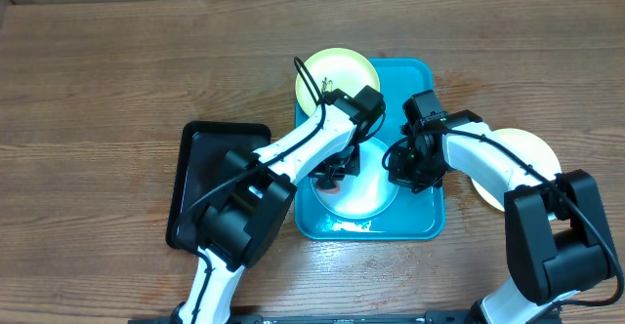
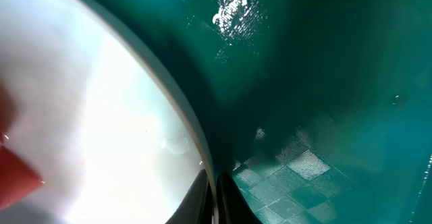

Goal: Clean dirty plates on tray and stack at the side
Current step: 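Scrub the white plate's smear with the sponge in left gripper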

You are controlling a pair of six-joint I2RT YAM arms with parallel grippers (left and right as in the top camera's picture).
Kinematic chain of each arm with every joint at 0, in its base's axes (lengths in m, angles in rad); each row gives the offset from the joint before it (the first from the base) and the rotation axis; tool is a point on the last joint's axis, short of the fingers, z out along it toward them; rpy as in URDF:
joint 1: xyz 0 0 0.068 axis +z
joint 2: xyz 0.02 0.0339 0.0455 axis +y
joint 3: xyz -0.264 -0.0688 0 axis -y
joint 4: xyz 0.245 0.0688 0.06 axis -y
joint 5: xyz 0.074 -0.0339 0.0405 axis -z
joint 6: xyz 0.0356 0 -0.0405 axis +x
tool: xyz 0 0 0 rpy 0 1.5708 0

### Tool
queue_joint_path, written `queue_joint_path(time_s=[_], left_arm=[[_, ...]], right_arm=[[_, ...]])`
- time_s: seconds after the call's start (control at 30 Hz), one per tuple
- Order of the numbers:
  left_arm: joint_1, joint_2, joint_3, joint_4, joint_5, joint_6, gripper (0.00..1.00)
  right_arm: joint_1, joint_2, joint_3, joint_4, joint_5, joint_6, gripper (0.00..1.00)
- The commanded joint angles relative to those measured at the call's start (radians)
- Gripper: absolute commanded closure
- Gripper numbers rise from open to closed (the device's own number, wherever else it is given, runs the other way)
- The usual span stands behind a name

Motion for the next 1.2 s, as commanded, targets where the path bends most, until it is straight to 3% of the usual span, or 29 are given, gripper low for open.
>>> queue_joint_path(time_s=[0.0, 0.1, 0.2, 0.43, 0.8, 0.9, 1.17], left_arm=[[0.031, 0.024, -0.028, 0.121, 0.069, 0.031, 0.96], [0.027, 0.024, -0.057, 0.254, 0.34, 0.075, 0.96], [0.014, 0.024, -0.104, 0.378, 0.503, 0.072, 0.96], [-0.04, 0.024, -0.195, 0.547, 0.681, 0.055, 0.96], [-0.061, 0.024, -0.201, 0.507, 0.658, 0.009, 0.96], [-0.037, 0.023, -0.2, 0.434, 0.576, -0.06, 0.96], [0.003, -0.068, -0.199, 0.265, 0.256, -0.092, 0.96]], right_arm=[[-0.016, 0.019, -0.011, -0.002, 0.087, 0.001, 0.96], [-0.016, 0.019, -0.011, -0.002, 0.087, 0.001, 0.96], [-0.016, 0.019, -0.011, -0.002, 0.087, 0.001, 0.96], [-0.016, 0.019, -0.011, -0.002, 0.087, 0.001, 0.96], [-0.016, 0.019, -0.011, -0.001, 0.087, 0.001, 0.96], [-0.016, 0.019, -0.011, -0.001, 0.087, 0.001, 0.96], [-0.016, 0.019, -0.011, -0.001, 0.087, 0.001, 0.96]])
